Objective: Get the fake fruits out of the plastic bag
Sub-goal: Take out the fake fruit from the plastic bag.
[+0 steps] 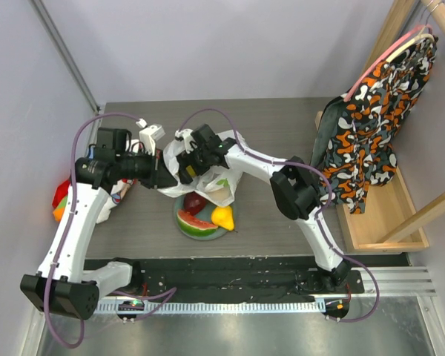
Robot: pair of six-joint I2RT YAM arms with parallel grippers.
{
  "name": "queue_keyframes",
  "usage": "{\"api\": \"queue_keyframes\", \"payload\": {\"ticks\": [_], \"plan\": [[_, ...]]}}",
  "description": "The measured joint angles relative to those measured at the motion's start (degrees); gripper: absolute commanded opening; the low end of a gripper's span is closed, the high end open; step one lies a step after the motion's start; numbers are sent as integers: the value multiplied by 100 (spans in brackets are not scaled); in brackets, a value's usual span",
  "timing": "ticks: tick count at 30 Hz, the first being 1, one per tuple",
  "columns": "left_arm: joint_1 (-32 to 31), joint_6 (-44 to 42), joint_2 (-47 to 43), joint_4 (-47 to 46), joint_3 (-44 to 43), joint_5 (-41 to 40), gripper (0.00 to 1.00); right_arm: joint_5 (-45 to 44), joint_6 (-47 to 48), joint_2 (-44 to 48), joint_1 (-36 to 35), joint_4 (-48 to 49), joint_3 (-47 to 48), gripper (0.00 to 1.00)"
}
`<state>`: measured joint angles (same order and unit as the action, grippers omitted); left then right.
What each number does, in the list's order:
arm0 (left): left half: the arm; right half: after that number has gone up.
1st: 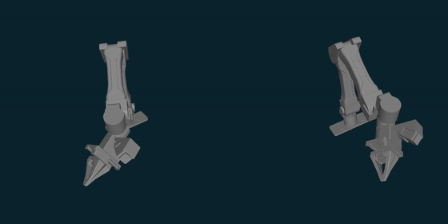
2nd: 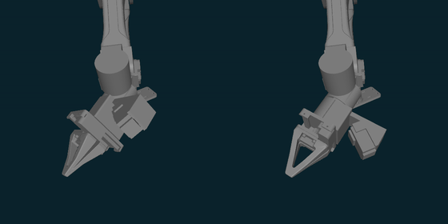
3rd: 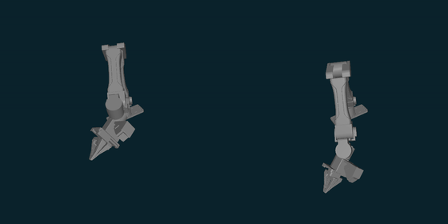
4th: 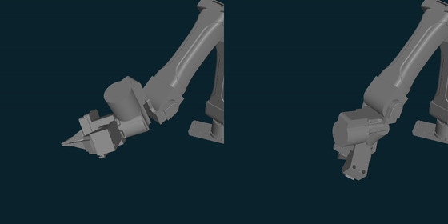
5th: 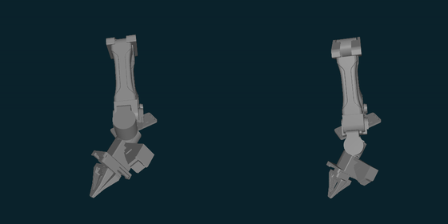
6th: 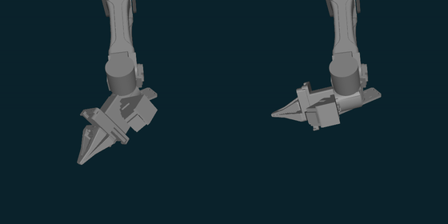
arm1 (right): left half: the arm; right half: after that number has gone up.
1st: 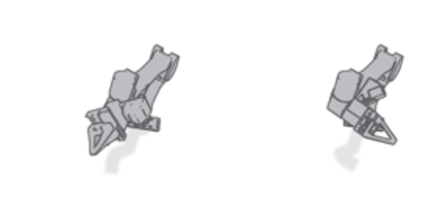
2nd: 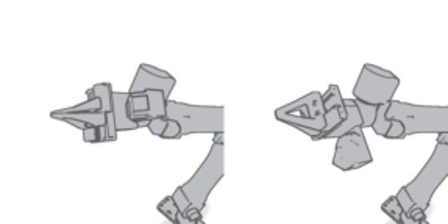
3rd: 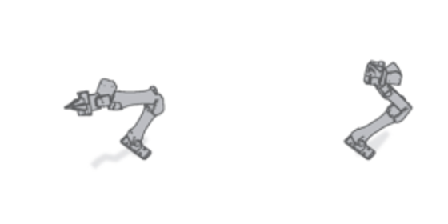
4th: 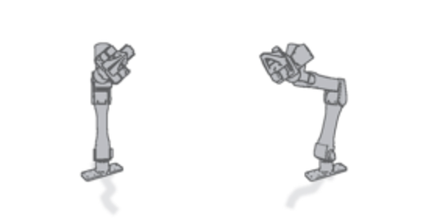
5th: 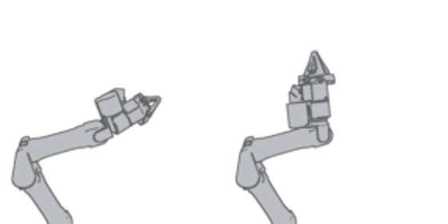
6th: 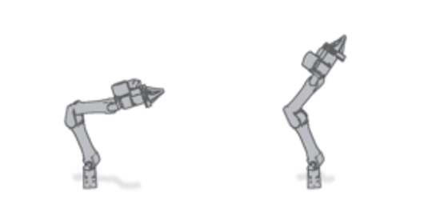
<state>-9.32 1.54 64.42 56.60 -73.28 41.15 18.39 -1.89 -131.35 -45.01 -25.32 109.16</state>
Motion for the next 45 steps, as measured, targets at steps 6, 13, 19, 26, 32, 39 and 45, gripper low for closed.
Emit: {"api": "queue_keyframes", "payload": {"ticks": [6, 13, 19, 26, 32, 39, 45], "plan": [[2, -2, 26, 44, 129, 321, 0, -428, -105, -70, -68, 544, 70, 99], [2, 2, 48, 61, 133, 538, 0, -372, -293, -221, -151, 942, 157, 99], [2, 4, 153, 57, 133, 568, 0, -39, -553, -522, -254, 1318, 103, 95], [2, 114, 232, -26, 133, 686, 0, 83, -896, -717, -356, 1757, 37, 97], [2, 116, 232, -22, 129, 691, 0, 310, -1453, -977, -343, 2363, 142, 78], [2, 98, 227, -13, 70, 686, 0, 400, -2063, -1108, -262, 2564, 315, 35], [2, 98, 225, -20, 66, 610, 0, 317, -2162, -944, -122, 2371, 168, 4]]}}
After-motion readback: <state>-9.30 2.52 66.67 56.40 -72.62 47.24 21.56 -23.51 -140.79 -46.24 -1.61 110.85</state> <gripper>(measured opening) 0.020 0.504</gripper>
